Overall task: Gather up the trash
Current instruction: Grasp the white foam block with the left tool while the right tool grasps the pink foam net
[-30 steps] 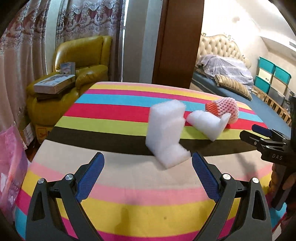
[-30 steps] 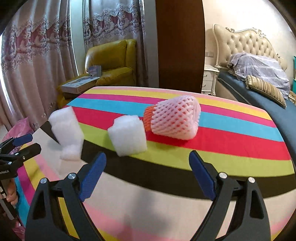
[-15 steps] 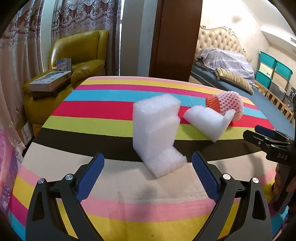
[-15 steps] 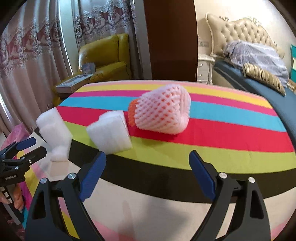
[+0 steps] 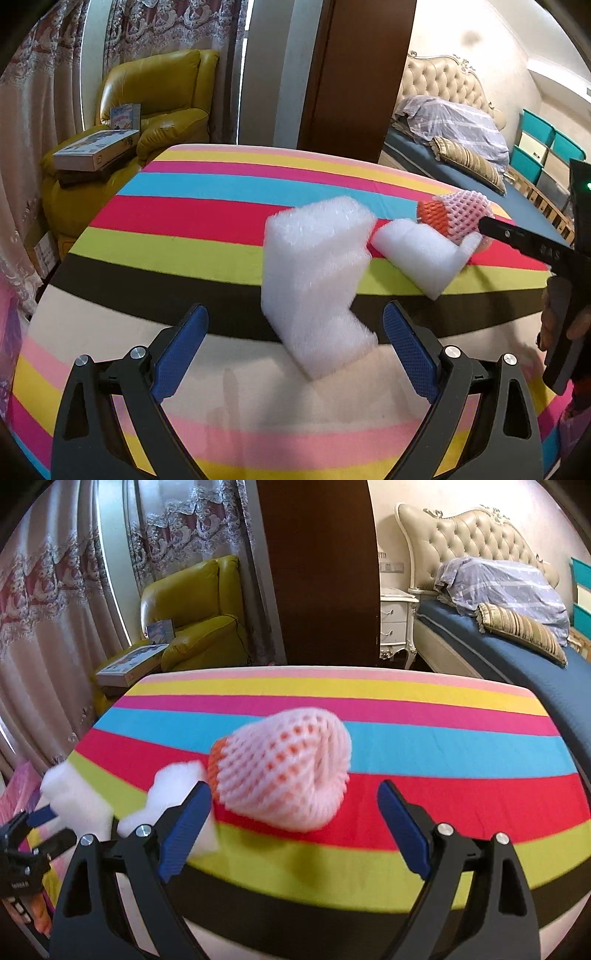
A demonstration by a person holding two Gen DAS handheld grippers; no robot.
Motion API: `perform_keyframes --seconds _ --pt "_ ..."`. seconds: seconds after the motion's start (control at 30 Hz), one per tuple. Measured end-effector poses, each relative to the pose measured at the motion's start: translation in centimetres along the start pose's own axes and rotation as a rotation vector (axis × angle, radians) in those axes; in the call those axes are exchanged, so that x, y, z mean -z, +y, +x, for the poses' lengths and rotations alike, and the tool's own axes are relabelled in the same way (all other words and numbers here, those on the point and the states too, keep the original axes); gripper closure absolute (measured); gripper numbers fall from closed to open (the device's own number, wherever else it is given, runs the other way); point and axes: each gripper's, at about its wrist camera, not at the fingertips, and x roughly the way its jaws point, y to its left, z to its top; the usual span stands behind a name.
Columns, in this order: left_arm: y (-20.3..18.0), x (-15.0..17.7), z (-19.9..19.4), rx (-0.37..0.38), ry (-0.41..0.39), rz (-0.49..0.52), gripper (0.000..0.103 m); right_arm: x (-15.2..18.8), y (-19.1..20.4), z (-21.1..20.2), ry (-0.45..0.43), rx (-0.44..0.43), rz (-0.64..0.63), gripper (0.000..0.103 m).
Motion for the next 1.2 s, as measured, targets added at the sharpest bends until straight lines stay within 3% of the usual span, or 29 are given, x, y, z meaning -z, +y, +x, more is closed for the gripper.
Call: perform_keyframes --seconds 0.33,0.53,0.87,0.9,0.97,1.0,1.03,1.2 --pt "-0.9 -2.2 3.0 0.016 0.040 -0.003 0.014 -3.1 0.6 3.6 0.018 -0.029 -0.021 0.013" --pt "-0.6 -2.7 4.9 0.042 0.104 -0.044 0.014 -2.8 -0.5 5.2 0.059 -0.025 0.014 0.013" --pt "-0.6 -2.8 5.6 0.044 0.125 -0.052 0.015 -2.2 -0.9 6.6 0.125 -0.037 0.040 0.010" --pt "-0.6 -2.9 5.5 0.043 0.123 -0.055 0.017 -2.1 -0.7 6.6 0.126 -0.042 0.033 0.012" --pt "-0.6 -2.9 5.6 0.035 0.119 -0.060 0.028 -2.0 -0.7 6.6 0.129 -0.043 0.038 0.031" --pt "-0.5 -3.0 5.6 0.041 0.115 -0.063 0.035 -1.9 -0.8 6.6 0.131 -0.041 0.042 0.045" --pt "-0.4 -3.0 5.5 0.053 0.109 -0.065 0.049 -1.9 -0.8 6.3 0.121 -0.044 0.045 0.057" --pt "0.1 -1.9 2.8 0.034 0.025 -0.070 0.050 -2.2 1.4 3.0 -0.005 -0.034 0.005 0.062"
